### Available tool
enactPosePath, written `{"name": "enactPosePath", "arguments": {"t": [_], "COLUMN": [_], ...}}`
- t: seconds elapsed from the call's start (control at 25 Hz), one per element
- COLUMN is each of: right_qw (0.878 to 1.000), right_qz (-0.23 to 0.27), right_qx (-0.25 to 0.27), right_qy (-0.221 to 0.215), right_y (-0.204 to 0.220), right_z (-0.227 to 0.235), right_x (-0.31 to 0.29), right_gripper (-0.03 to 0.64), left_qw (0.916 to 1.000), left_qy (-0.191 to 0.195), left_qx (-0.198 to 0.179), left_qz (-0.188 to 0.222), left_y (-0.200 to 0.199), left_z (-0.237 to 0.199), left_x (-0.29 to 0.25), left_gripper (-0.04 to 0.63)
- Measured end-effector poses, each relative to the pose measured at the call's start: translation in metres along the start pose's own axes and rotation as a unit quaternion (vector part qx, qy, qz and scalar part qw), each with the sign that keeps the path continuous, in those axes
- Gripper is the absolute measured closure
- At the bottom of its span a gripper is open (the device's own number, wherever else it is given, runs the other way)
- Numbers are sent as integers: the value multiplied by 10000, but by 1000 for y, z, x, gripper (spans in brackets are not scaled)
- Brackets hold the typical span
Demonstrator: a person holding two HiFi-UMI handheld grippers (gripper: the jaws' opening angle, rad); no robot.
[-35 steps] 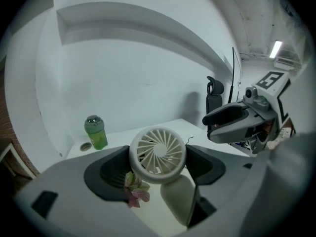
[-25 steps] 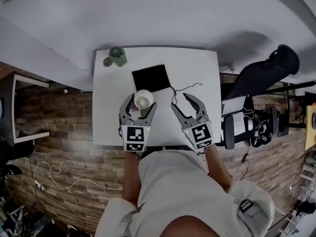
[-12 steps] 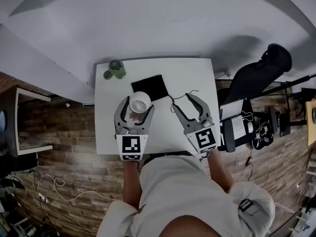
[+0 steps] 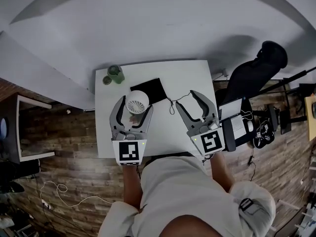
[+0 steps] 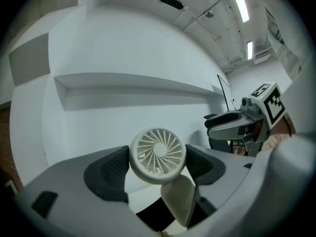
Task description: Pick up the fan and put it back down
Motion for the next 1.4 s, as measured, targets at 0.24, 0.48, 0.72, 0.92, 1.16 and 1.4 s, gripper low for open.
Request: {"name": "enactPosePath", "arguments": {"t": [0.24,0.48,0.72,0.92,1.16,1.4], "right_qw": [9999,9999,9999,9992,9959,9910], "right_qz": [96,64,-72,-377,-873,-1281], "right_qx": [8,37,89,79,35,-100], "right_qy": [98,105,35,-73,-217,-387], "right_y": [-11,-11,0,19,53,80], "right_z": [1,1,-1,-2,-7,-14], "right_x": [6,6,8,8,10,14], "right_gripper": [380,378,377,379,379,379], "left_qw": [9997,9998,9998,9989,9962,9921], "left_qy": [-59,-5,174,293,417,479], "left_qx": [-1,-28,-35,140,326,517], "left_qz": [222,218,-58,-340,-694,-1042], "left_y": [-15,-16,0,19,49,75], "left_z": [1,2,8,14,23,33], "left_x": [6,5,1,-6,-13,-15], "left_gripper": [242,242,242,242,242,242]}}
Point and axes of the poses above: the fingertips, and each gripper's own axes: x backward along the fingers, z to its right, y out of its underside, the point moved 10 cm from there along x, backward along the fingers, and after that the axes turned 6 degrees about y, right-handed, at the moved point
